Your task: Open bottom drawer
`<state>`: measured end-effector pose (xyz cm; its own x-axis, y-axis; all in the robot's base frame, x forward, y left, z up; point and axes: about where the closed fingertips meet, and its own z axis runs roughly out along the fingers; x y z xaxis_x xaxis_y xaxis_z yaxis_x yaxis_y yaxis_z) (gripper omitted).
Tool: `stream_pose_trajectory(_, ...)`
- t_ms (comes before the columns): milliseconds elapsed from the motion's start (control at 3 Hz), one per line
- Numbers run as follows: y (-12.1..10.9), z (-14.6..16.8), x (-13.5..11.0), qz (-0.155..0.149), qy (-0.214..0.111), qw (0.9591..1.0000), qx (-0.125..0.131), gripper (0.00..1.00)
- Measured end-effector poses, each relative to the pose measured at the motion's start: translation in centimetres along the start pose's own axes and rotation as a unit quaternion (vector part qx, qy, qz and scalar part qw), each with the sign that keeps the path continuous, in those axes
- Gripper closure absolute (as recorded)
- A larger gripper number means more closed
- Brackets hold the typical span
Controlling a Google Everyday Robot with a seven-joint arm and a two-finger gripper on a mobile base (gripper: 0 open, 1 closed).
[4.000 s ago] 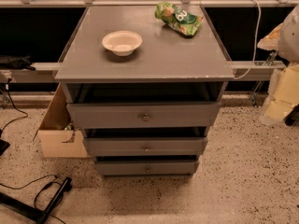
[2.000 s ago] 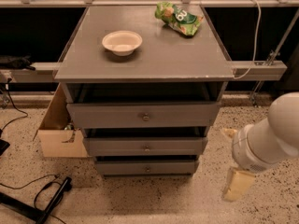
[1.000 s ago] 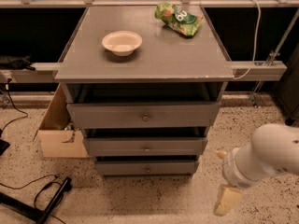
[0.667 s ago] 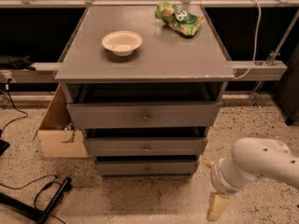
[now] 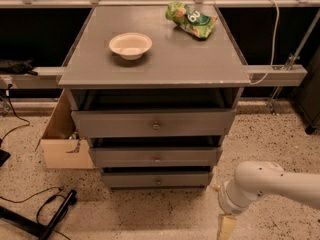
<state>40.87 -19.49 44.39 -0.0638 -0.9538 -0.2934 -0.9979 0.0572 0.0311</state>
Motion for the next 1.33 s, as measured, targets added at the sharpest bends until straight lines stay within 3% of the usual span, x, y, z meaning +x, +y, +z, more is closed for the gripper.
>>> stream_pose_trajectory(333,0.0,0.0,0.0,0.000,0.000,1.0000,0.000,0.00)
stream_pose_trajectory(1333,-0.2,10.6,2.5,-0.071,-0.042,0.9962,-0.027,0.00)
